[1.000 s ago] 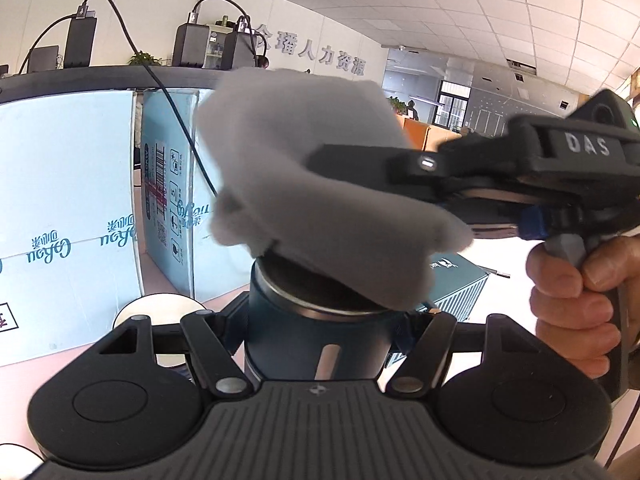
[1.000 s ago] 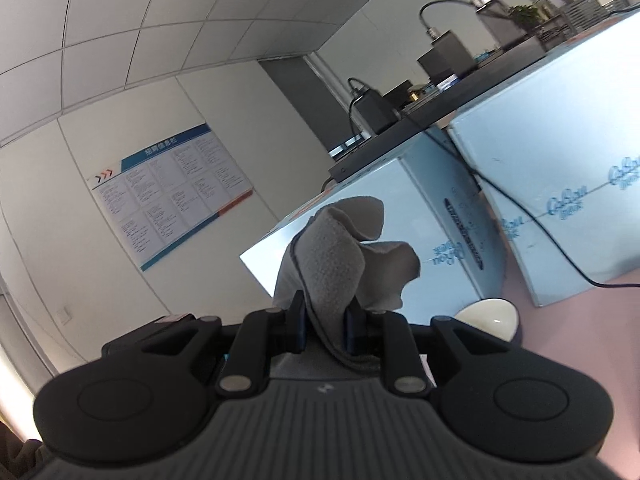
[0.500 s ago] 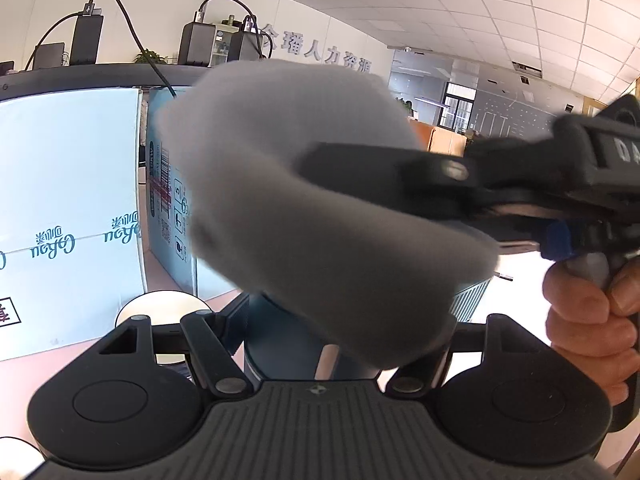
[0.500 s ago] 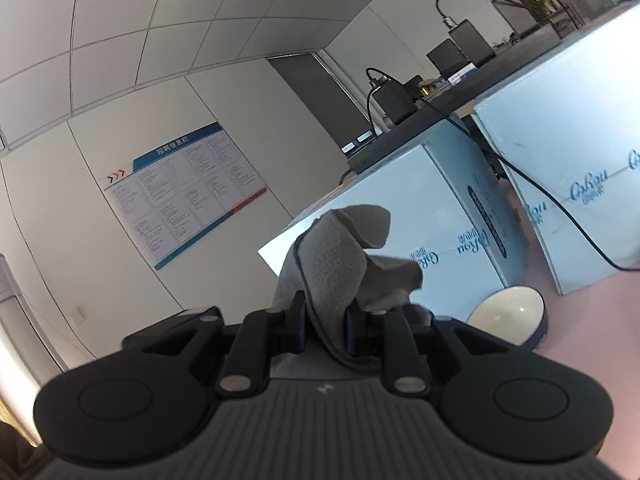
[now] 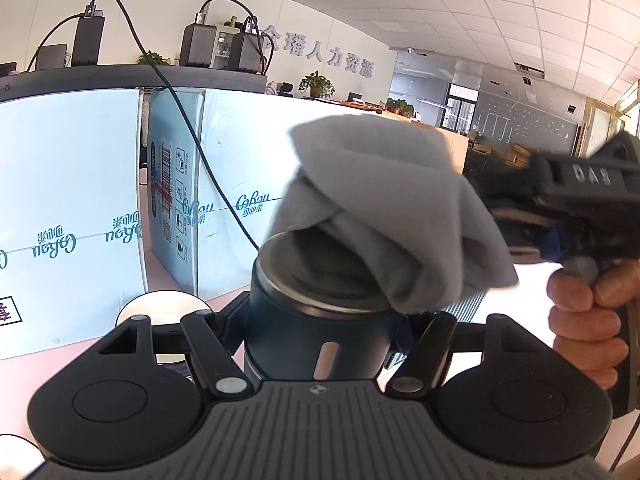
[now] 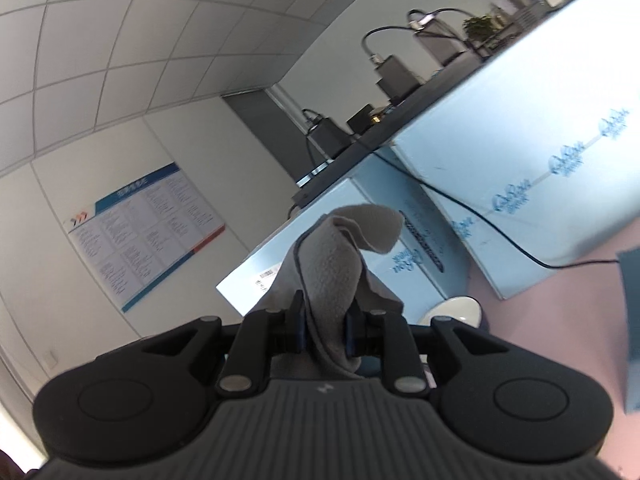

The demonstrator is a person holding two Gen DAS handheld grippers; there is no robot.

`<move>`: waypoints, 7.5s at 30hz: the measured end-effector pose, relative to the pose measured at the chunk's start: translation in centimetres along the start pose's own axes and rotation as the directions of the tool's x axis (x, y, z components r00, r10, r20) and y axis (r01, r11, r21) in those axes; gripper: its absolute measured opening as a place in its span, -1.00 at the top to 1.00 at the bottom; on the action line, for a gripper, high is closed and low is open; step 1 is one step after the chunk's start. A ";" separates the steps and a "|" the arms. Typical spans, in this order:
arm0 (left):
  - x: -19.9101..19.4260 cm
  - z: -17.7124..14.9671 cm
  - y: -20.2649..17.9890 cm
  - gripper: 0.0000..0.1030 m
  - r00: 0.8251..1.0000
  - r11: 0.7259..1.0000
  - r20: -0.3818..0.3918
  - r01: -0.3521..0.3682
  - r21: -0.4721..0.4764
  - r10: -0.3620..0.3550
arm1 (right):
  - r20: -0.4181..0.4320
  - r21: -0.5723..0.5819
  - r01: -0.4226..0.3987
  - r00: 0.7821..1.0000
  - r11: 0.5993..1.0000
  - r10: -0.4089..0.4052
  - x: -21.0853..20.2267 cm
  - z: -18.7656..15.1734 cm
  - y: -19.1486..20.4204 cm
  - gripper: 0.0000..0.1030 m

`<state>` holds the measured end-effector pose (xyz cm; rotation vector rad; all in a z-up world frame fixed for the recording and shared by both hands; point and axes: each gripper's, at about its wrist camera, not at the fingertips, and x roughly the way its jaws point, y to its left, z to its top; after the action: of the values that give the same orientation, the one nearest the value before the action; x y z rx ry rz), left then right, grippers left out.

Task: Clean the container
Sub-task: 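Wipe the bottle lid with the cloth in the right gripper while the left gripper holds the bottle, then rub the cloth in the right gripper along the bottle body held by the left gripper, then lower the bottle onto the table with the left gripper and release it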

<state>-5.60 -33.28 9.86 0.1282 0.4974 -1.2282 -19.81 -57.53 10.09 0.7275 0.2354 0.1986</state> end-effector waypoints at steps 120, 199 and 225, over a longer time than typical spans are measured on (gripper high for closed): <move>0.2 -0.4 0.2 -0.34 0.997 0.986 0.026 -0.068 -0.150 0.072 | -0.139 -0.002 0.101 0.985 0.995 -0.101 -0.6 -7.3 -2.0 0.56; -1.6 0.4 -3.4 -0.82 0.879 0.878 -0.019 -0.476 -0.056 0.476 | -0.229 -0.059 0.134 0.963 0.989 -0.144 1.2 -6.0 -5.8 0.56; 0.2 1.8 -3.0 -0.90 0.824 0.817 -0.095 -0.566 -0.108 0.558 | -0.126 0.122 -0.044 0.990 0.991 0.060 -0.8 -4.5 -3.9 0.56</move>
<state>-7.81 -35.15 11.86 0.1845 0.5411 -0.6050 -21.43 -57.71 4.31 0.8412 0.3543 0.2838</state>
